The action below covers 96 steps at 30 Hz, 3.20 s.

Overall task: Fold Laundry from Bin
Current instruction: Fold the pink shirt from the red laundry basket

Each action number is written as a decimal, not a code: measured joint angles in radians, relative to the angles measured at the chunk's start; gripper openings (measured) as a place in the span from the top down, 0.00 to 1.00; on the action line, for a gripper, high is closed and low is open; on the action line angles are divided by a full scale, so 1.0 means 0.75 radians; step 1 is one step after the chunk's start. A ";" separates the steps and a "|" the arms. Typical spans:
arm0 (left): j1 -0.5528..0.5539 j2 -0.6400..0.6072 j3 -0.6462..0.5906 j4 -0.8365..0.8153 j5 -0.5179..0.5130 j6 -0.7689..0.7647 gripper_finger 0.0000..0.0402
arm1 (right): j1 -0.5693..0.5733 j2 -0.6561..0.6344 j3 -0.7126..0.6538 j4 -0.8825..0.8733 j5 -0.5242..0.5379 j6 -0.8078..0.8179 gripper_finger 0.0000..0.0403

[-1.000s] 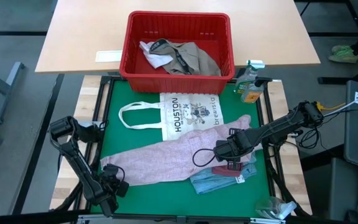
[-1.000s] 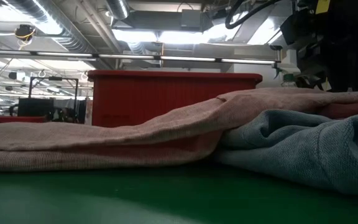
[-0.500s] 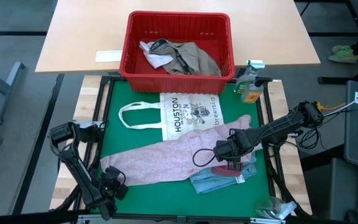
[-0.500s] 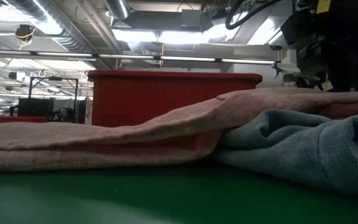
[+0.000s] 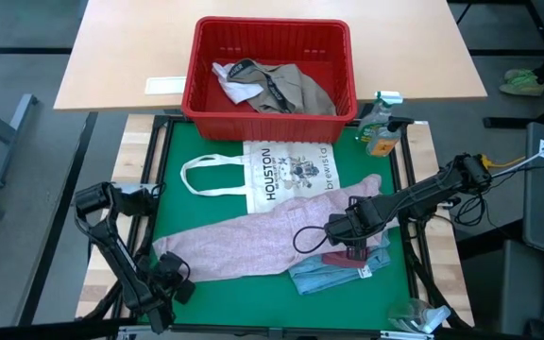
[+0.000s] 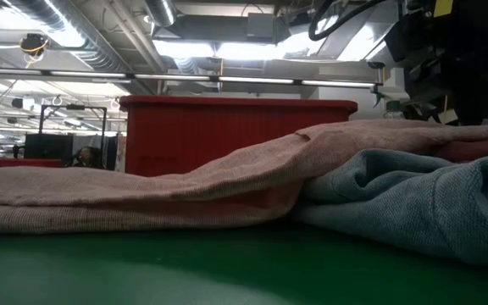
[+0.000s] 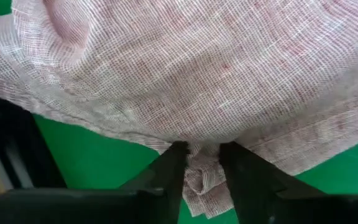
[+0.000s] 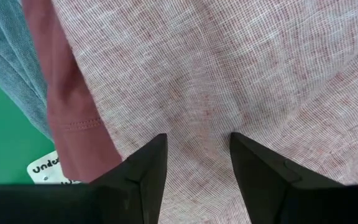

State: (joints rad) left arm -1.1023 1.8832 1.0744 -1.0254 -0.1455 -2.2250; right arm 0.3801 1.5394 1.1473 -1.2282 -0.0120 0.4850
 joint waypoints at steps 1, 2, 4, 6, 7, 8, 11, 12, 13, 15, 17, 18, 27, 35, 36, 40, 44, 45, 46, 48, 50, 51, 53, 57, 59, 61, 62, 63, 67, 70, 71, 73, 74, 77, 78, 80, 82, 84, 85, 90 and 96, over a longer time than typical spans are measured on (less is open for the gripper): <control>0.000 0.000 -0.001 0.003 -0.004 -0.003 0.77 | 0.000 0.000 0.000 0.000 0.000 0.000 0.57; 0.001 0.000 -0.001 0.006 -0.009 -0.002 0.81 | 0.000 0.000 0.000 0.000 0.000 0.000 0.57; 0.001 0.000 -0.001 0.015 -0.031 -0.001 0.89 | 0.000 0.000 0.000 0.000 0.000 0.000 0.57; -0.001 0.002 0.007 0.012 -0.053 0.002 0.96 | 0.000 0.000 0.000 0.000 0.000 0.000 0.57; 0.000 0.004 0.013 0.005 -0.057 0.003 0.98 | 0.000 0.000 0.000 0.000 0.000 0.000 0.57; 0.000 0.005 0.023 -0.006 -0.057 0.004 0.98 | 0.000 0.000 0.000 0.000 0.000 0.000 0.57; 0.001 -0.003 0.061 -0.056 -0.058 0.008 0.99 | 0.000 0.000 0.000 -0.001 0.000 0.000 0.57; 0.002 -0.009 0.074 -0.077 -0.059 0.009 0.99 | 0.000 0.000 0.000 -0.001 0.000 0.000 0.57; 0.003 -0.018 0.094 -0.106 -0.066 0.011 0.99 | 0.000 -0.002 0.000 -0.003 0.000 0.000 0.57; 0.007 -0.051 0.140 -0.158 -0.091 0.014 0.99 | 0.000 -0.010 0.001 -0.004 -0.002 0.000 0.57; 0.013 -0.075 0.181 -0.215 -0.106 0.014 0.99 | 0.000 -0.014 0.025 -0.026 -0.005 0.000 0.57; 0.018 -0.079 0.204 -0.245 -0.121 0.018 0.99 | 0.000 -0.014 0.044 -0.036 -0.005 0.000 0.57; 0.136 -0.094 0.437 -0.408 -0.300 0.251 1.00 | 0.000 -0.018 0.268 -0.074 0.077 -0.002 0.57; 0.309 -0.094 0.482 -0.402 -0.414 0.538 1.00 | 0.000 -0.018 0.339 0.046 0.096 -0.002 0.57; 0.332 -0.094 0.483 -0.396 -0.422 0.570 1.00 | 0.000 -0.018 0.338 0.065 0.095 -0.002 0.57; 0.418 -0.094 0.483 -0.313 -0.459 0.715 1.00 | 0.000 -0.018 0.336 0.113 0.081 -0.003 0.57; 0.508 -0.094 0.483 -0.147 -0.516 0.937 1.00 | 0.000 -0.017 0.344 0.094 0.079 -0.003 0.57; 0.533 -0.095 0.483 -0.101 -0.525 0.992 1.00 | 0.000 -0.017 0.349 0.095 0.077 -0.003 0.57; 0.559 -0.095 0.483 -0.049 -0.528 1.051 1.00 | 0.000 -0.017 0.355 0.096 0.074 -0.002 0.57; 0.616 -0.096 0.483 0.066 -0.530 1.185 1.00 | -0.001 -0.017 0.371 0.090 0.074 -0.006 0.57; 0.675 -0.096 0.483 0.205 -0.530 1.330 1.00 | -0.001 -0.017 0.399 0.079 0.074 -0.028 0.57; 0.703 -0.096 0.483 0.274 -0.531 1.405 1.00 | -0.001 -0.016 0.420 0.062 0.074 -0.032 0.57; 0.756 -0.096 0.484 0.410 -0.526 1.544 1.00 | -0.001 -0.016 0.468 0.026 0.074 -0.035 0.57; 0.849 -0.096 0.484 0.629 -0.501 1.754 1.00 | 0.000 -0.016 0.585 -0.085 0.140 -0.036 0.57; 0.888 -0.096 0.484 0.737 -0.478 1.841 1.00 | -0.001 -0.016 0.645 -0.144 0.174 -0.037 0.57; 0.921 -0.095 0.484 0.834 -0.458 1.922 1.00 | -0.001 -0.016 0.704 -0.197 0.212 -0.037 0.57; 0.938 -0.095 0.484 0.883 -0.442 1.959 1.00 | -0.001 -0.016 0.732 -0.222 0.230 -0.037 0.57; 0.952 -0.095 0.484 0.932 -0.427 1.992 1.00 | -0.001 -0.016 0.759 -0.239 0.244 -0.037 0.57; 0.993 -0.094 0.484 1.094 -0.375 2.099 1.00 | -0.001 -0.016 0.843 -0.270 0.270 -0.037 0.57; 1.014 -0.076 0.486 1.185 -0.345 2.139 1.00 | -0.001 -0.016 0.873 -0.264 0.271 -0.036 0.57; 1.017 -0.064 0.486 1.213 -0.333 2.146 1.00 | -0.001 -0.016 0.873 -0.256 0.271 -0.036 0.57; 1.021 -0.025 0.486 1.267 -0.307 2.169 1.00 | -0.001 -0.016 0.873 -0.254 0.271 -0.036 0.57; 1.026 -0.003 0.486 1.295 -0.297 2.184 1.00 | -0.001 -0.015 0.873 -0.252 0.271 -0.036 0.57; 1.034 0.058 0.486 1.334 -0.291 2.211 1.00 | -0.001 -0.016 0.873 -0.250 0.271 -0.036 0.57; 1.041 0.076 0.486 1.353 -0.290 2.212 0.99 | -0.001 -0.016 0.873 -0.250 0.271 -0.036 0.57; 1.058 0.101 0.486 1.373 -0.291 2.212 0.98 | -0.001 -0.015 0.873 -0.250 0.271 -0.036 0.57; 1.078 0.124 0.486 1.403 -0.294 2.212 0.97 | -0.001 -0.015 0.873 -0.250 0.271 -0.036 0.57; 1.097 0.147 0.485 1.422 -0.301 2.212 0.96 | -0.001 -0.015 0.873 -0.251 0.271 -0.036 0.57; 1.106 0.155 0.485 1.438 -0.300 2.212 0.95 | -0.001 -0.015 0.873 -0.249 0.271 -0.036 0.57; 1.131 0.171 0.485 1.526 -0.302 2.250 0.92 | -0.001 -0.015 0.872 -0.243 0.271 -0.036 0.57; 1.129 0.171 0.484 1.671 -0.303 2.437 0.81 | -0.001 -0.015 0.872 -0.241 0.271 -0.036 0.57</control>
State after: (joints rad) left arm -0.2554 2.0113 1.4376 0.2279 -0.3730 -0.3975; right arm 0.3794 1.5280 1.8015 -1.4086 0.1909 0.4583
